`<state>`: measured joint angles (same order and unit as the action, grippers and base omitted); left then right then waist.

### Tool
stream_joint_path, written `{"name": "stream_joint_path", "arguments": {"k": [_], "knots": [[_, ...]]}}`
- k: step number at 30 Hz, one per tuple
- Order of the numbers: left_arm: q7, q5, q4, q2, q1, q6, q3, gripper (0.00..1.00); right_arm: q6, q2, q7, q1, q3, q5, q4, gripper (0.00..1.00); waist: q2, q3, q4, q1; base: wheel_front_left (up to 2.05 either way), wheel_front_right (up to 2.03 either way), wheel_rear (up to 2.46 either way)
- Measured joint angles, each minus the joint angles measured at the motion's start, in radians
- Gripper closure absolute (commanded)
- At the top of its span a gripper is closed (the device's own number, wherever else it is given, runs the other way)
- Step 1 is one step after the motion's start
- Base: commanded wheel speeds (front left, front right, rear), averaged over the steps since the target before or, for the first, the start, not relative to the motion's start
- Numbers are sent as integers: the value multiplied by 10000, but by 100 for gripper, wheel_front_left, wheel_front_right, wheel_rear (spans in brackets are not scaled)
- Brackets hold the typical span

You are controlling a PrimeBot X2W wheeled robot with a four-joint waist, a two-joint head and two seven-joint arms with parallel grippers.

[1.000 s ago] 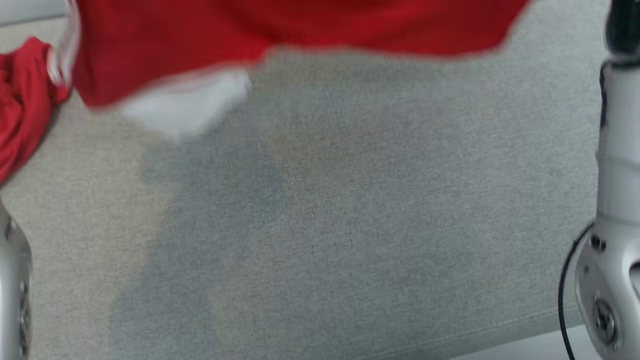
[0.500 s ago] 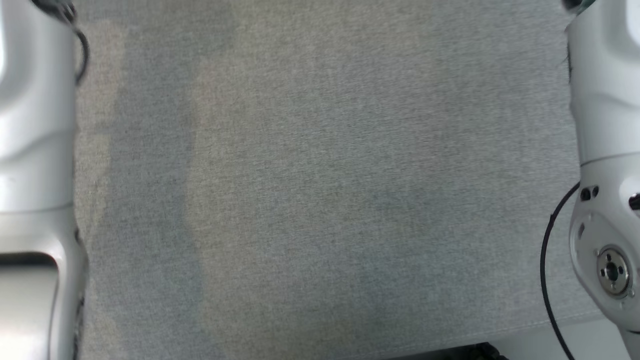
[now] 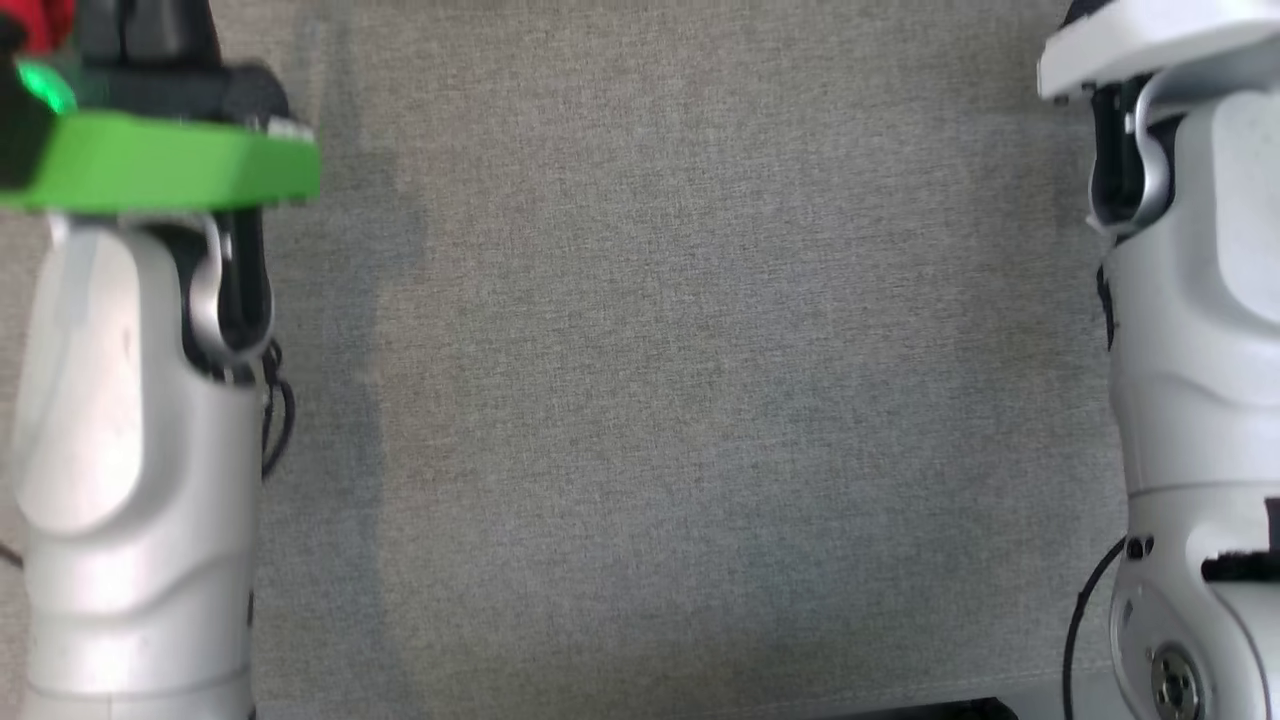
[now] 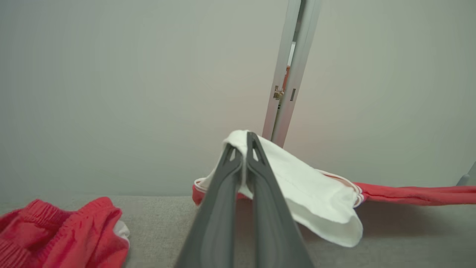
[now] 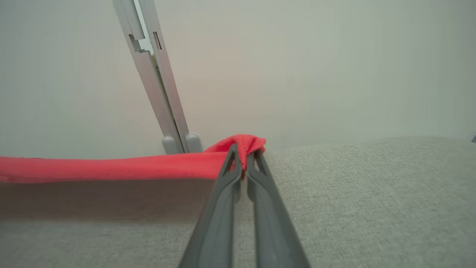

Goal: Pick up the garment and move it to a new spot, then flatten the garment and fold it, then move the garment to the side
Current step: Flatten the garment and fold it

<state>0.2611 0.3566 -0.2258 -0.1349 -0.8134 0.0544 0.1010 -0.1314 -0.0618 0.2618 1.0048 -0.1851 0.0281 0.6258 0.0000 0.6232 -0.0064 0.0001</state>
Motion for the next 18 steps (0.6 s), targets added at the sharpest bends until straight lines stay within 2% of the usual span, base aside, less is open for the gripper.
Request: {"name": "stream_joint_path", "arguments": {"k": [6,11,18], "knots": [[0,171,1753,318,2603,29,-514,100,-2,56,-2,-1567,288,984,-1158,100,0,-692,-125,-1,0,0,0],[0,228,2834,571,4656,25,-635,100,-2,104,0,-3081,662,1310,-2220,100,0,-1440,-225,-1,0,0,0],[-36,305,4236,717,7395,-372,-364,100,0,121,2,-5700,897,1889,-3551,100,1,-2700,-319,-2,0,0,0]]}}
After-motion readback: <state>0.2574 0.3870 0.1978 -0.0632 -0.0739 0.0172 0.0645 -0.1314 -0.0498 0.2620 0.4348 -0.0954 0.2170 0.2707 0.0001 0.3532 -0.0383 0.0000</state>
